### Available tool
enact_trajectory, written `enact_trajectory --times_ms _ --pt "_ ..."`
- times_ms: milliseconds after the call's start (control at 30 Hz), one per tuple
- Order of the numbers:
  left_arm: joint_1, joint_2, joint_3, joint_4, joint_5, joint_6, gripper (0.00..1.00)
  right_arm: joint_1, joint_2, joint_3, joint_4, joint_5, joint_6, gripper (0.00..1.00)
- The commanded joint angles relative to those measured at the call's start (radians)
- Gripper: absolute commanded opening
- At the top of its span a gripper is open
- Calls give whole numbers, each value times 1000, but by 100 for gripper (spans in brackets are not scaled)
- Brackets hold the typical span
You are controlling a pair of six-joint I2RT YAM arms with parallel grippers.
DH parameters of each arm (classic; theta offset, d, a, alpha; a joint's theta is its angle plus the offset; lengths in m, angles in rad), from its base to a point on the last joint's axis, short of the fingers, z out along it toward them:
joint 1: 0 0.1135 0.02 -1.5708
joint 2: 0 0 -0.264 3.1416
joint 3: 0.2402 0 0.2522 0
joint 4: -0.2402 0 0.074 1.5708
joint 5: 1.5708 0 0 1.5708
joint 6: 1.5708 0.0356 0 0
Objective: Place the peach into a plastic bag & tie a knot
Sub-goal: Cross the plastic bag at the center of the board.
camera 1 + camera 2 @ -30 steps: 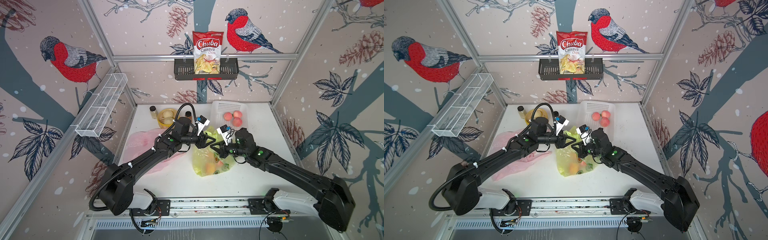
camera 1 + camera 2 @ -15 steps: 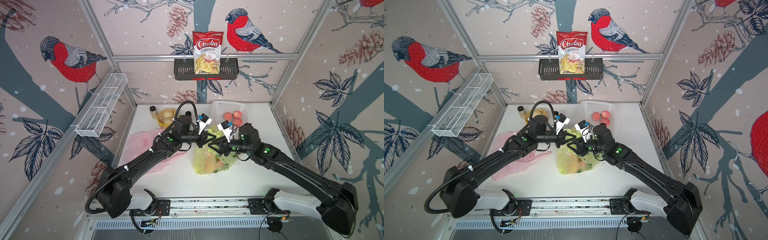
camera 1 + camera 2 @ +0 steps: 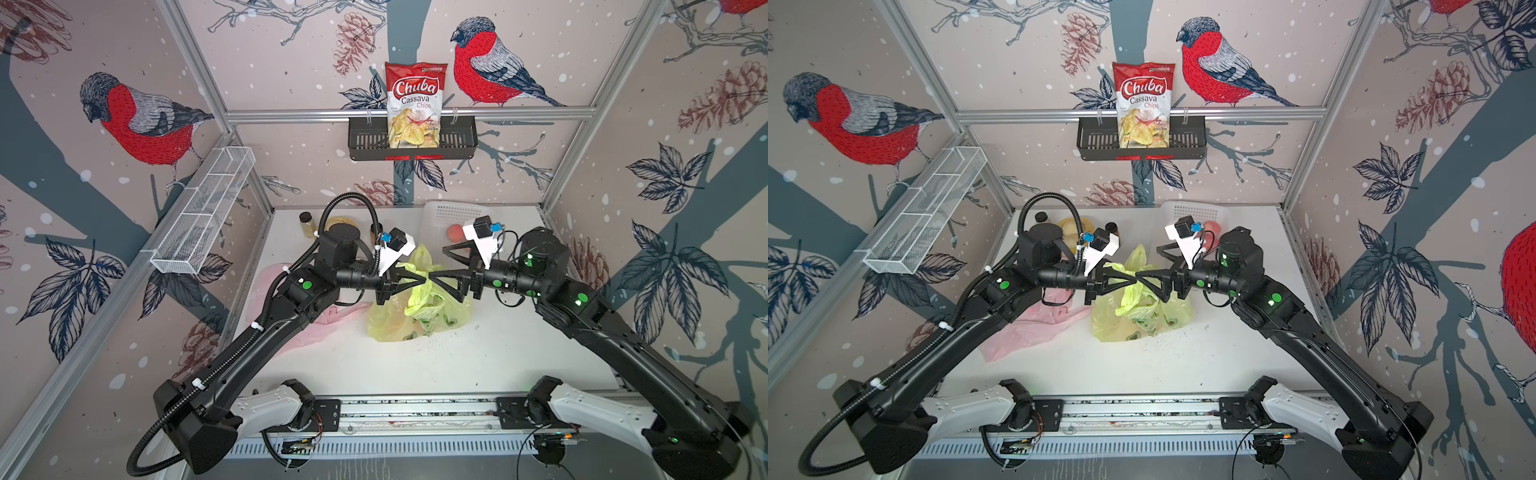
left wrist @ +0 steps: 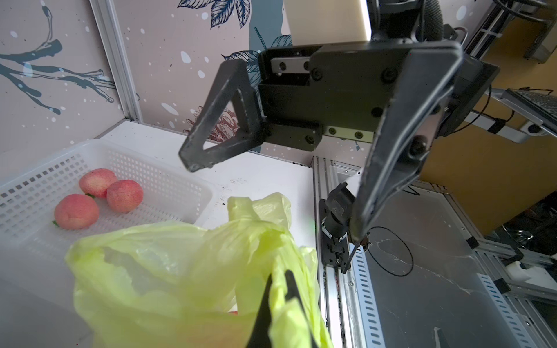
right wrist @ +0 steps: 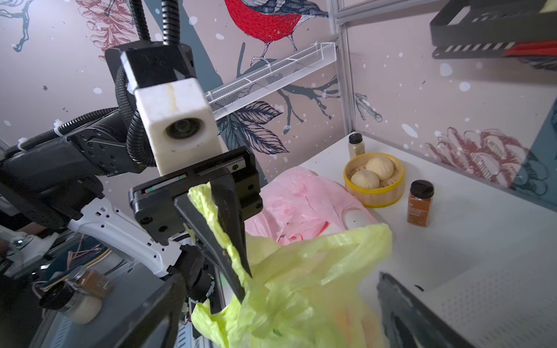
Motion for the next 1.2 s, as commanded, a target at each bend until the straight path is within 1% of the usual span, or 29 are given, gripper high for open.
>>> enact_trajectory --times_ms 0,67,133,233,333,433,567,667,733,767,833,867,933,967,1000,1067,1167 --pt "12 -11 -9 -33 25 32 0 26 44 18 -46 -114 -49 95" --pt "27 -22 -24 -13 20 17 0 41 52 -1 -52 -157 -49 92" --pt "46 -31 -41 14 24 -1 0 61 48 -23 -60 -157 -46 89" --pt "67 -40 -57 55 39 -27 0 95 51 -49 -71 -94 -33 85" --pt "68 -29 -57 70 44 -38 0 118 68 -63 -47 -43 -9 84" --pt "67 -15 -57 81 49 -49 0 147 105 -51 -19 -12 3 79" --pt "67 -9 -58 85 32 -58 0 163 157 -20 -9 14 8 62" --pt "70 -12 -63 85 13 -61 0 163 179 -8 -20 20 2 50" --pt "74 -14 -66 89 9 -68 0 163 184 -7 -21 24 2 40" --pt "76 -14 -67 94 11 -72 0 164 187 -8 -18 30 3 33" --pt "78 -15 -67 98 10 -79 0 162 185 -9 -13 52 4 16" --pt "79 -18 -65 97 3 -81 2 157 183 -7 -17 56 4 10" --pt "90 -28 -69 88 -10 -85 23 138 174 -3 -34 49 0 2" --pt "102 -40 -82 93 -11 -90 37 124 165 -6 -39 40 0 0" --pt "108 -54 -97 102 -9 -96 46 109 153 -11 -37 26 3 0" --pt "112 -83 -134 125 -8 -105 55 80 122 -25 -19 -21 9 0" --pt "112 -122 -184 178 16 -124 59 48 73 -49 39 -103 36 0"
